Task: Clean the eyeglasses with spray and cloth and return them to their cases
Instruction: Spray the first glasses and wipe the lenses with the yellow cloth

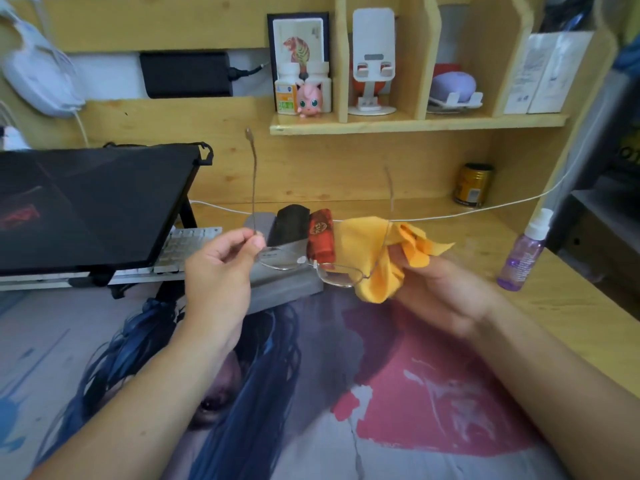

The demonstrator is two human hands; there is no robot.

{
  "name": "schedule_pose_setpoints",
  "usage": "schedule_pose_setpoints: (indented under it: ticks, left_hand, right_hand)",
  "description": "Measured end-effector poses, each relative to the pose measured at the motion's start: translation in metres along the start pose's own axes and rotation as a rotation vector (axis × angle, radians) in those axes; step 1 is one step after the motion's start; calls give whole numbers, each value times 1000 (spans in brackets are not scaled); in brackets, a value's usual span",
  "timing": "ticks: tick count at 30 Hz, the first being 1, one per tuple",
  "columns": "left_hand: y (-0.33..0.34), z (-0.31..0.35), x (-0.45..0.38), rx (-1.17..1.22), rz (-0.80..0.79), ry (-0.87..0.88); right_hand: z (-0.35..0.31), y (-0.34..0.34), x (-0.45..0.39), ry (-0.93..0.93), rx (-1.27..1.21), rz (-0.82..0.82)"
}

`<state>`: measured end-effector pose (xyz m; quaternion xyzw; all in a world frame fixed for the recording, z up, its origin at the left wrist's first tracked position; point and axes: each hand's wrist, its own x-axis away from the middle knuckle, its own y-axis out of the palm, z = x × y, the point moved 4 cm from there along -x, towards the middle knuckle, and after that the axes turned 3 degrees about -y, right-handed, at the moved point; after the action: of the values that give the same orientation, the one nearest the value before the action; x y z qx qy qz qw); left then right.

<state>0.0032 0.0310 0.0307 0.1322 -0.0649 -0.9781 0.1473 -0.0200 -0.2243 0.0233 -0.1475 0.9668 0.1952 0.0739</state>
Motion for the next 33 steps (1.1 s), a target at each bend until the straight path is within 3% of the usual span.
schedule_pose_setpoints:
  ticks: [6, 17, 33]
  left_hand:
    - [-2, -8, -3, 67, -14, -178]
    - [6, -1, 1, -131, -157, -103]
    - [6, 5, 3, -356, -364, -38]
  right_hand:
    - [-2, 24, 5, -51, 296, -72]
    - [-30, 36, 12, -76, 91, -209]
    - [-69, -14, 10, -232, -242, 128]
